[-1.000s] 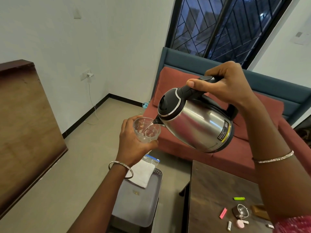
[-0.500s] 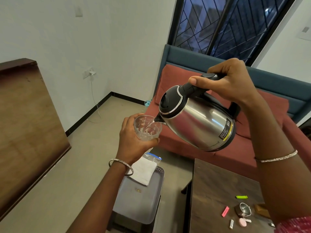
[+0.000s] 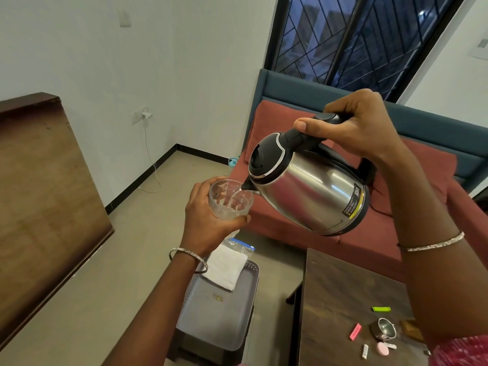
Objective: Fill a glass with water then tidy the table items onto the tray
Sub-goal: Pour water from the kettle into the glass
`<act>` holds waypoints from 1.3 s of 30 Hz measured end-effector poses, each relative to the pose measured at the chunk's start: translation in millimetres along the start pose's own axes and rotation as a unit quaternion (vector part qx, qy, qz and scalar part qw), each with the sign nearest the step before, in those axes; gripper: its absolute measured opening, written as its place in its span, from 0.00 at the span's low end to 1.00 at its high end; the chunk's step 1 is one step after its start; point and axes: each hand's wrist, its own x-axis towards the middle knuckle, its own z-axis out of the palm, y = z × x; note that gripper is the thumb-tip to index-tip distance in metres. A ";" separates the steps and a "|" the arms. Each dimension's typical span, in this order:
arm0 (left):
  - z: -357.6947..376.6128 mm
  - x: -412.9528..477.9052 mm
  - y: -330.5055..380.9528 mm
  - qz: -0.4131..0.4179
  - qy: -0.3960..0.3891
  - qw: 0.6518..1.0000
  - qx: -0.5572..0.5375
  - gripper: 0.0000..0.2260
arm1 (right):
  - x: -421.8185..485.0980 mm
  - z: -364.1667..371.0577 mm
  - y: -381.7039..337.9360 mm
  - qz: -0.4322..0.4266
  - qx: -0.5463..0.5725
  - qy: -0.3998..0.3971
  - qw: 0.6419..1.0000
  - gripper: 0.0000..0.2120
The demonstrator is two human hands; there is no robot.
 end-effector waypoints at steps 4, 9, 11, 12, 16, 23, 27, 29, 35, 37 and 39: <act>-1.1 0.0 -0.6 0.004 0.000 1.000 0.004 0.38 | 0.8 1.0 0.9 -0.005 0.001 0.000 1.000 0.16; -1.8 -0.9 -0.4 0.005 0.000 1.000 -0.001 0.37 | 1.8 0.0 2.3 -0.004 -0.004 -0.002 1.000 0.15; -2.5 -1.8 -0.2 0.007 -0.001 1.000 -0.006 0.37 | 1.4 -0.2 1.8 -0.004 -0.006 -0.001 1.000 0.15; -3.0 -2.3 0.1 0.008 -0.001 1.000 -0.006 0.37 | 1.3 -0.1 1.4 -0.005 -0.008 0.000 1.000 0.15; -3.7 -3.2 1.1 0.006 -0.003 1.000 -0.001 0.38 | 0.5 -0.8 -0.6 -0.003 -0.014 -0.004 1.000 0.15; -5.1 -5.1 1.8 0.002 -0.006 1.000 -0.004 0.38 | 0.2 0.0 -2.0 -0.003 -0.011 -0.009 1.000 0.14; -5.2 -6.1 0.5 -0.003 -0.009 1.000 -0.009 0.39 | 0.4 0.3 -1.6 0.001 -0.007 -0.009 1.000 0.14; -5.3 -6.7 -1.1 -0.003 -0.009 1.000 -0.011 0.38 | 0.3 0.7 -1.8 0.000 -0.010 -0.008 1.000 0.14; -5.7 -8.6 -2.2 -0.002 -0.010 1.000 -0.017 0.39 | -0.3 0.4 0.4 0.003 -0.018 -0.004 1.000 0.16; -5.5 -9.3 -3.4 -0.003 -0.011 1.000 -0.013 0.38 | -1.2 -0.6 -1.0 -0.001 -0.016 -0.009 1.000 0.14; -5.4 -10.4 -3.6 -0.004 -0.010 1.000 -0.013 0.38 | -2.6 -0.8 -1.9 -0.003 -0.012 -0.009 1.000 0.13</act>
